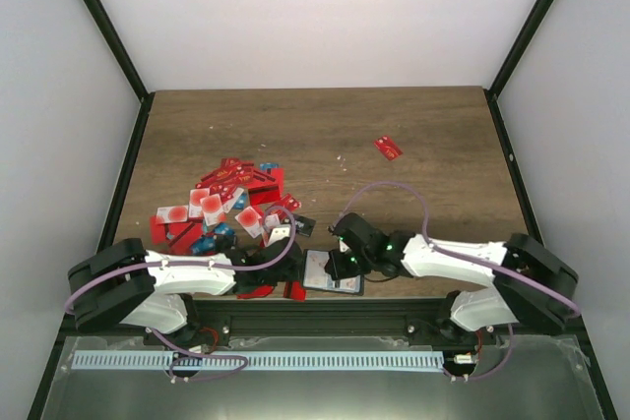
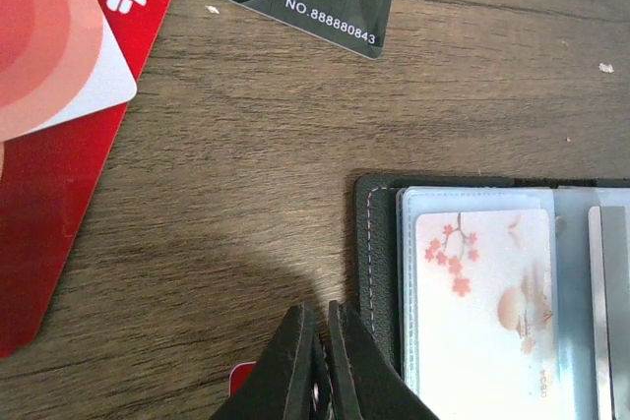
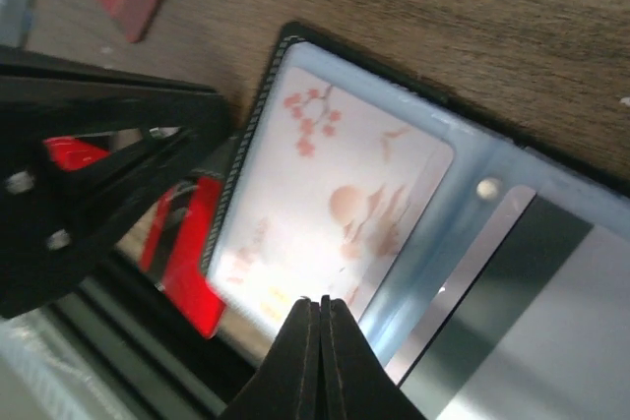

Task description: Put the credit cards into the card holder

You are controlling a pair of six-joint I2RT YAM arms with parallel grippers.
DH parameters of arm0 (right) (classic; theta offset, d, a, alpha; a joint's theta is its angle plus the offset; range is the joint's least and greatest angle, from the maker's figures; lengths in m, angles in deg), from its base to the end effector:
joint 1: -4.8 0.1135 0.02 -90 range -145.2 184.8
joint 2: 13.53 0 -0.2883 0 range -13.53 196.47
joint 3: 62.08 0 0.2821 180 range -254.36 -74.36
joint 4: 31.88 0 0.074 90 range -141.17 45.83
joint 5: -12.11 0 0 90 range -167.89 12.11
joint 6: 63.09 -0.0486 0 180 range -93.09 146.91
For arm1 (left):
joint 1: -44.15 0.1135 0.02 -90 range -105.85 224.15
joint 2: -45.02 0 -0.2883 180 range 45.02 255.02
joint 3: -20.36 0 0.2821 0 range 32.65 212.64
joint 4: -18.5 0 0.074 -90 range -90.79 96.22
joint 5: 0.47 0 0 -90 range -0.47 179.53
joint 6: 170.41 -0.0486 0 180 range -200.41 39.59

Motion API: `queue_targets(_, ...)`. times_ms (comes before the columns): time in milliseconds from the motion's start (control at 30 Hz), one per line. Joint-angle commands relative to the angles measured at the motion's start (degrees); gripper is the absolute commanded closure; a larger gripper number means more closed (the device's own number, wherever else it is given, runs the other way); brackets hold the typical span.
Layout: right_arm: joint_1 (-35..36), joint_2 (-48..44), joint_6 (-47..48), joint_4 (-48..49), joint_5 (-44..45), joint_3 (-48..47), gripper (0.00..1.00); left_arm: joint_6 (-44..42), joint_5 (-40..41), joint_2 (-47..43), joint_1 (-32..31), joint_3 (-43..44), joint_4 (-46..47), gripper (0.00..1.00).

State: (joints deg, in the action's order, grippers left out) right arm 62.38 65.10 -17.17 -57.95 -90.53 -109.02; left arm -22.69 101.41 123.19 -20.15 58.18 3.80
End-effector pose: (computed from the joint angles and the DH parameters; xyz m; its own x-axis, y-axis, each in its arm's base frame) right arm 0.1347 0.2319 0.1452 -0.9423 -0.2175 -0.2545 -0.3212 0.8017 0.5041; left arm 0.1155 -0.2169 0.1134 -0.8921 -0.0542 -0.4486 0.1431 0.9078 -0.3942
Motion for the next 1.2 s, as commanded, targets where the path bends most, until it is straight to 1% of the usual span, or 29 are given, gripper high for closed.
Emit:
queue_targets(0, 0.6, -6.0, -1.5, 0.5, -3.2, 3.0, 0.99, 1.7, 1.0, -0.5, -0.4, -1.4, -4.1, 0.94)
queue_targets(67, 1.0, -7.6, -2.5, 2.7, -6.8, 5.6, 0.97, 1.8, 1.2, -1.1, -0.4, -1.5, -4.3, 0.94)
queue_targets(133, 2.3, -8.7, -3.6, 4.2, -8.4, 7.3, 0.96, 1.9, 1.5, -1.6, -0.4, -1.6, -4.6, 0.94)
queue_targets(300, 5.7, -9.1, -5.6, 3.6, -7.4, 9.1, 0.95, 2.3, 2.3, -3.0, -0.4, -2.0, -5.5, 0.94)
queue_targets(433, 5.6, -7.6, -6.1, 2.1, -3.0, 9.7, 0.99, 2.5, 2.6, -3.5, -0.4, -2.3, -5.6, 0.94)
queue_targets(567, 5.1, -4.0, -5.6, 0.6, 2.6, 8.4, 0.99, 2.6, 2.6, -3.6, -0.5, -2.5, -5.4, 0.94)
queue_targets(800, 0.8, -0.5, -3.0, 0.7, 6.1, 6.6, 0.99, 2.3, 2.6, -4.1, -0.5, -2.9, -4.8, 0.94)
queue_targets(900, 0.0, -1.6, -1.1, -0.6, 5.6, 5.7, 0.99, 2.1, 2.6, -4.3, -0.5, -2.8, -4.7, 0.94)
queue_targets(1000, -0.7, -5.8, 2.3, -0.6, -0.7, 6.0, 0.99, 1.3, 2.2, -4.3, -0.5, -2.5, -4.8, 0.94)
queue_targets(1067, -1.4, -9.6, 3.4, -1.4, -4.0, 6.3, 0.98, 0.5, 2.7, -5.0, -0.5, -1.9, -5.9, 0.92)
queue_targets(1100, -2.1, -11.7, 3.8, -2.1, -5.1, 6.4, 0.95, -0.2, 2.8, -5.6, -0.6, -1.7, -6.3, 0.89)
queue_targets(1167, -4.4, -15.2, 4.6, -3.7, -6.7, 6.3, 0.90, -1.8, 2.5, -7.1, -0.6, -1.1, -7.1, 0.76)
